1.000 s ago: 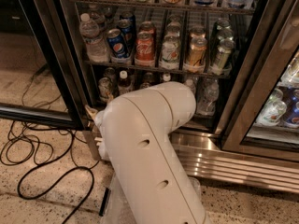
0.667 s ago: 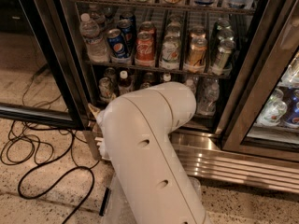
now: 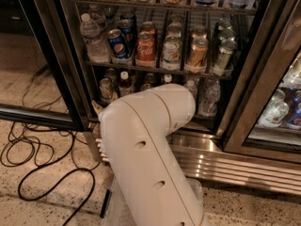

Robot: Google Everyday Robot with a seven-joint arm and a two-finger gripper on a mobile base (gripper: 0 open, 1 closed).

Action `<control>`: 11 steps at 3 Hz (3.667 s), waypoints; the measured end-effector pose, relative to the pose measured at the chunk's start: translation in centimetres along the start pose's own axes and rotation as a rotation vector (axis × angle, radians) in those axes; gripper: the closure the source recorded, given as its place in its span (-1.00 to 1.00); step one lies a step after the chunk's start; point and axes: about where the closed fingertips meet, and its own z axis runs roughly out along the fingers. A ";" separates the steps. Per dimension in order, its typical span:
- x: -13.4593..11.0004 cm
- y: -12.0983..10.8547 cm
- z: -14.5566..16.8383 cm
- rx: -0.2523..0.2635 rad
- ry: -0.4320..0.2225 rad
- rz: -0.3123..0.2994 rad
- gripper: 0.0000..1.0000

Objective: Pick 7up can from bottom shelf of fridge

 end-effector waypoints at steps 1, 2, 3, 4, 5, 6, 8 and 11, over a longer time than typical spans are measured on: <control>-0.2 -0.4 2.1 0.001 -0.004 0.000 -0.36; -0.5 -1.0 2.9 0.005 -0.010 -0.010 -0.34; -0.5 -1.9 3.2 0.019 -0.006 -0.019 -0.34; -0.2 -3.0 3.7 0.037 0.004 -0.032 -0.32; 0.0 -4.0 4.3 0.053 0.012 -0.041 -0.34; 0.3 -4.4 4.9 0.060 0.021 -0.038 -0.36; 0.5 -3.9 5.2 0.054 0.025 -0.037 0.02; -0.4 -3.2 4.8 0.023 0.027 -0.014 1.00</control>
Offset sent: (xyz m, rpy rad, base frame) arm 0.0321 0.0046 0.0035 -0.0026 -0.0033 0.0005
